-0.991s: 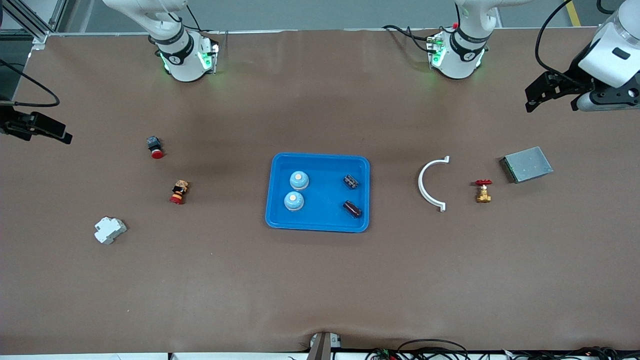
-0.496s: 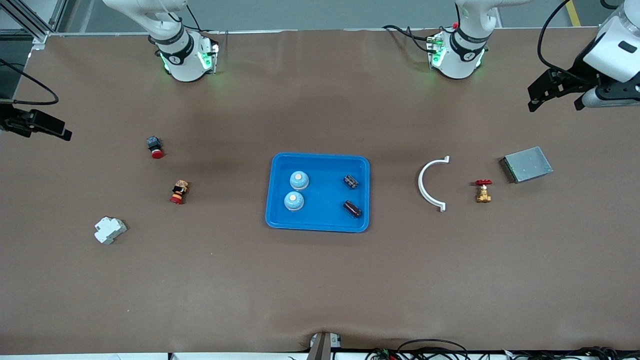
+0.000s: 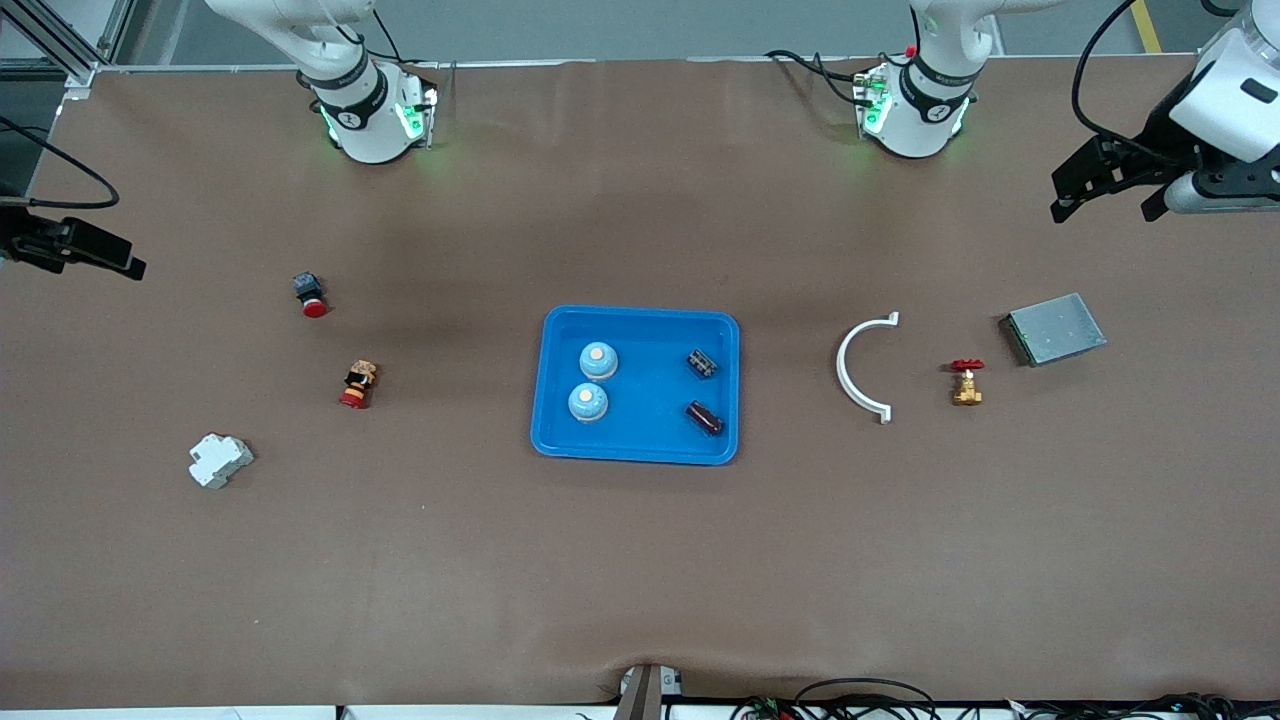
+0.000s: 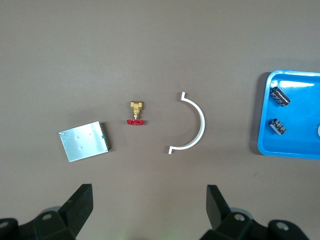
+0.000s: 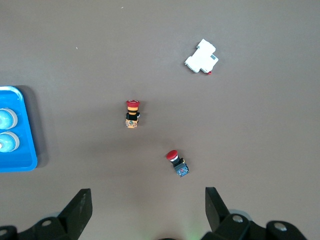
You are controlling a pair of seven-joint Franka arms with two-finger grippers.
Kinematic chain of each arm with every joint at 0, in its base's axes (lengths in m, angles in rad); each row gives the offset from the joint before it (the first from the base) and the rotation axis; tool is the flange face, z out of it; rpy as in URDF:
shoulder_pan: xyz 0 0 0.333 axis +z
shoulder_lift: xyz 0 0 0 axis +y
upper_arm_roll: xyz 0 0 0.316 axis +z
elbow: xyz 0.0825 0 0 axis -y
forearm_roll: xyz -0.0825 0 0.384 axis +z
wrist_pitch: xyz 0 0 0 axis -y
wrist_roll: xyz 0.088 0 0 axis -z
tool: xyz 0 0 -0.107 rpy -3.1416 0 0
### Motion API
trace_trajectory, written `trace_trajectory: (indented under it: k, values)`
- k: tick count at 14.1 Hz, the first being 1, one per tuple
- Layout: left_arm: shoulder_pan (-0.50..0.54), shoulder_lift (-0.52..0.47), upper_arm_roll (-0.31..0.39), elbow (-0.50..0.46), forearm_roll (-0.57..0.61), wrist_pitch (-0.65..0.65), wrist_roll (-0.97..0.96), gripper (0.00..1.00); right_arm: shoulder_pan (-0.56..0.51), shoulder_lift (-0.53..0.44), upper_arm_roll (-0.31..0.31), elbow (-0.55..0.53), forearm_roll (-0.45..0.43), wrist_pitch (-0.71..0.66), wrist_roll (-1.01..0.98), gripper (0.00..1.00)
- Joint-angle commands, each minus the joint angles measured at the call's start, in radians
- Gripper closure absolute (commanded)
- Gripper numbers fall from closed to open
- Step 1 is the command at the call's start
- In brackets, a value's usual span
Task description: Place electrolytic capacitor and blue bell in tray
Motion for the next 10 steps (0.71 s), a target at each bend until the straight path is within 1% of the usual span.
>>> trace_trajectory:
  k: [1,10]
  values:
    - [0.009,0.007,-0.001,0.021,-0.013,-0.008,0.020,0.00,0.004,-0.016,0.001,-0.002,-0.002,-0.010,0.001,0.00]
    - [0.009,0.018,0.002,0.020,-0.011,-0.010,0.022,0.00,0.007,-0.014,0.001,-0.004,-0.002,-0.009,0.001,0.00]
